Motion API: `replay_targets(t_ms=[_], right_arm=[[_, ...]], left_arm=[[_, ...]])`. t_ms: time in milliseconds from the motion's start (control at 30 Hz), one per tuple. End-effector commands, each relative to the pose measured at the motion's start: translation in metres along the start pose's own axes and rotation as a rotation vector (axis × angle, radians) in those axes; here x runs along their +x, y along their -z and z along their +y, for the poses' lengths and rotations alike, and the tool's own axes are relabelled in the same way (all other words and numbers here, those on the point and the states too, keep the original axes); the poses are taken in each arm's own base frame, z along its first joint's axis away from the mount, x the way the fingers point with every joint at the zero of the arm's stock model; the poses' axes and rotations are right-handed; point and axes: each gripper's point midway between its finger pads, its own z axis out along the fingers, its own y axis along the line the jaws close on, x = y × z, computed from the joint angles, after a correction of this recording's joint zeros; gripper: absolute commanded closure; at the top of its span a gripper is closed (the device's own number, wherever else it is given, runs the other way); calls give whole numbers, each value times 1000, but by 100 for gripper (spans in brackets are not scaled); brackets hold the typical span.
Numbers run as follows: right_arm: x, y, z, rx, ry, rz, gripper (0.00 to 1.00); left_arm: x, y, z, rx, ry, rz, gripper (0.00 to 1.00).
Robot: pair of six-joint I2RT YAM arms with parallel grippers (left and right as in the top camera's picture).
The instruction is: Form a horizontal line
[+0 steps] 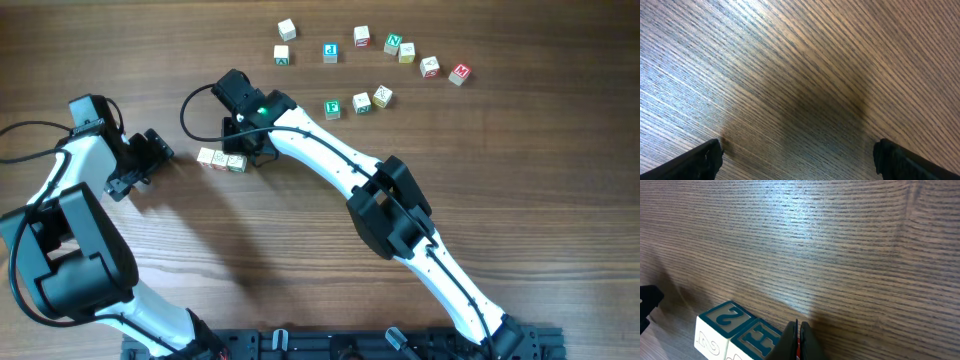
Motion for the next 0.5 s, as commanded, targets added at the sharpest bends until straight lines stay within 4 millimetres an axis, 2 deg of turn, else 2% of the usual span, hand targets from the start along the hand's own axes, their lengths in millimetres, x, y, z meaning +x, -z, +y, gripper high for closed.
replay_targets(t_ms=[0,467], right_arm=[[9,-14,-6,12,17,29,95],[8,-14,0,-15,47,28,95]], left_arm=[[-1,6,2,-5,3,-17,0],[-1,6,2,-5,3,-17,0]])
